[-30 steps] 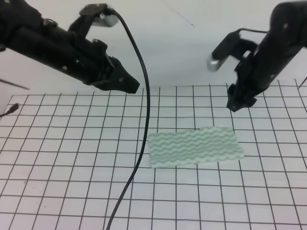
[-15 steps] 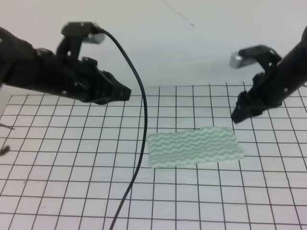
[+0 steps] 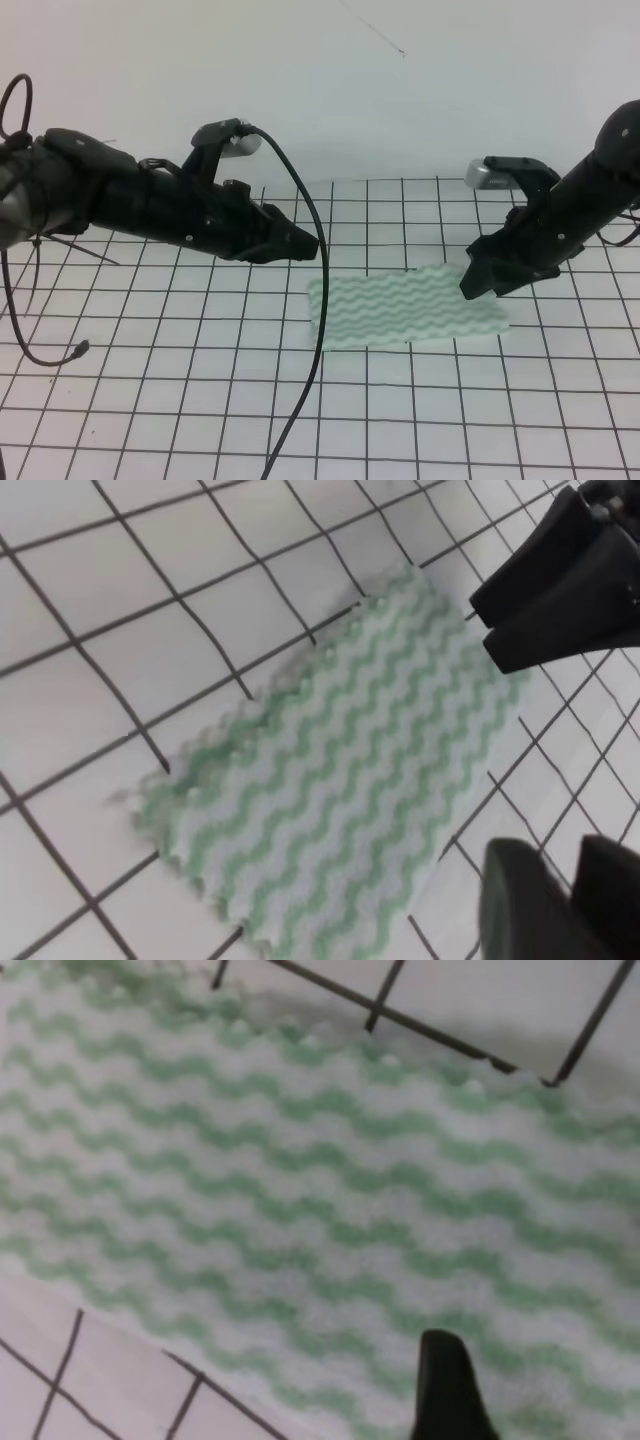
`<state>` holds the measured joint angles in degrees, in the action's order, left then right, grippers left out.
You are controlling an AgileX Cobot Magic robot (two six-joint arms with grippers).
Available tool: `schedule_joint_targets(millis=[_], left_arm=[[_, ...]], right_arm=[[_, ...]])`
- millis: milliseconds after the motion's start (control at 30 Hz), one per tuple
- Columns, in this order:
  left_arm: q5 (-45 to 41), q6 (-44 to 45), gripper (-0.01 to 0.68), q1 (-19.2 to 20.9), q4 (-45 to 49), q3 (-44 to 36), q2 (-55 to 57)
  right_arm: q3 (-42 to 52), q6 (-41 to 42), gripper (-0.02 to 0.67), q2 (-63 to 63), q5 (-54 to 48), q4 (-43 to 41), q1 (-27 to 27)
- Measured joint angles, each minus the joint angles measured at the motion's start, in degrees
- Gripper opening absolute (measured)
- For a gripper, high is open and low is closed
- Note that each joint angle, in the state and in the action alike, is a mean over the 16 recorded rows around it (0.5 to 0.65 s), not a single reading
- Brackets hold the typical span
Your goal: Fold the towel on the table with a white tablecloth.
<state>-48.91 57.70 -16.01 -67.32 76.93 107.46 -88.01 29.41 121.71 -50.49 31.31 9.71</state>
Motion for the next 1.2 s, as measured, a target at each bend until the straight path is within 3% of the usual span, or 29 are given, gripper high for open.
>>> schedule_joint_targets(millis=[300,767,933,1200], left_arm=[[-0.6,0.04,0.277,0.0,-0.79,0.0,1.57],[-0.71,-0.22,0.284,0.0,-1.26,0.0,1.67],[-0.82,-0.29,0.284,0.0,-1.45,0.0,1.67],[-1.07,-0.35,0.284,0.0,-1.78,0.0,1.67]], right_arm=[[0.0,-0.38,0.4,1.58,0.58,-0.43,0.01],[-0.13,-0.86,0.381,2.99,0.48,-0.19,0.19],[-0.8,-0.91,0.319,3.52,0.08,0.34,0.2],[-2.91,-0.87,0.143,3.42,-1.0,0.92,0.2]])
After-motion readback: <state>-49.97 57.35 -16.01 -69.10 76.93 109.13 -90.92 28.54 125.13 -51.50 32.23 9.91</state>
